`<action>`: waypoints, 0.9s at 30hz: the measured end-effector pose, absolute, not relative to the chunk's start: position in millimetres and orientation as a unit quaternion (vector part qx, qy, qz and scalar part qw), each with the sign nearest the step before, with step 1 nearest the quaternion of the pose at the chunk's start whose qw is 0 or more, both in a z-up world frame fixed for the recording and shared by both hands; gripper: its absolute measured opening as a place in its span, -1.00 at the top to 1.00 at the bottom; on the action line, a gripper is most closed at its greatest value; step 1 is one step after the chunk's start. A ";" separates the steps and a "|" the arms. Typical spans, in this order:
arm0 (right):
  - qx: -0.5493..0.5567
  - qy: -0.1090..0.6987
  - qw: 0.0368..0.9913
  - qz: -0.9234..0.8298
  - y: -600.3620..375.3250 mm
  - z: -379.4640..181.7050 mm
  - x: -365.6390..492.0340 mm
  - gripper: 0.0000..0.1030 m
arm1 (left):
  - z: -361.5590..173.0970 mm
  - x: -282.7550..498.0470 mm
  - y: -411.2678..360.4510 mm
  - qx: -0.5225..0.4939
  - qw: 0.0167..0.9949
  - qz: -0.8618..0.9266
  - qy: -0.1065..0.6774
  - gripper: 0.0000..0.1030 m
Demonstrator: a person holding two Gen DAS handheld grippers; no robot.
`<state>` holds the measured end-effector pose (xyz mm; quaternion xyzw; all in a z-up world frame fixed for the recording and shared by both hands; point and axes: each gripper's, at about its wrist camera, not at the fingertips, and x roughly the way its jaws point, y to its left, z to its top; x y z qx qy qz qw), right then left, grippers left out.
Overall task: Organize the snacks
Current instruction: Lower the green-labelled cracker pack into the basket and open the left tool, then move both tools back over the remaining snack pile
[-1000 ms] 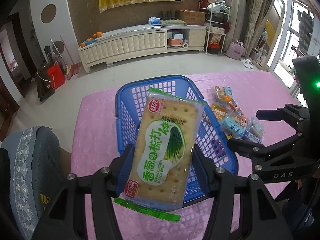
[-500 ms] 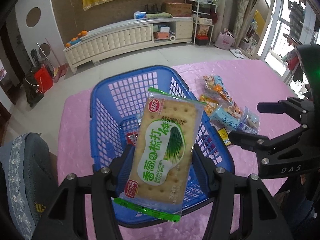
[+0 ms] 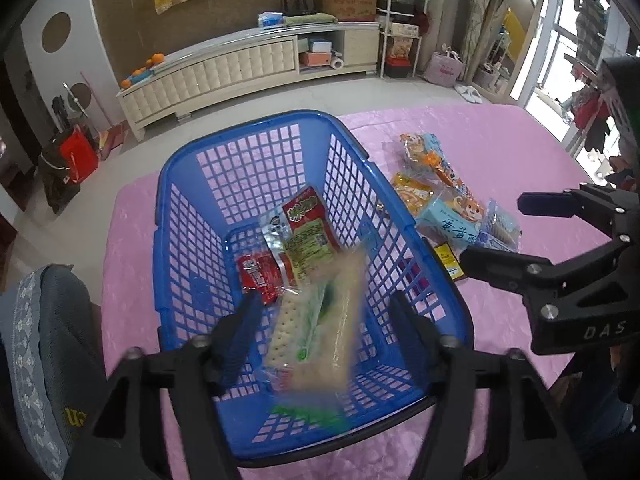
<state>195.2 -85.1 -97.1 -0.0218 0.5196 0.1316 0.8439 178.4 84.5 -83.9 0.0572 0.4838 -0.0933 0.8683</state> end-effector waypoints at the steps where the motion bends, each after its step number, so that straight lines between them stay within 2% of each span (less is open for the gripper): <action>1: -0.021 0.519 0.844 0.133 -85.4 -96.3 194.3 -0.87 | -82.5 177.4 84.0 0.057 0.869 -0.092 0.483 -0.35; 15: -0.001 0.496 0.858 0.130 -116.8 -65.2 172.3 -0.87 | -47.9 152.1 60.3 0.066 0.882 -0.093 0.458 -0.46; 27: 0.005 0.484 0.867 0.116 -169.5 -45.2 147.6 -0.87 | -31.6 136.2 4.2 0.088 0.888 -0.119 0.435 -0.61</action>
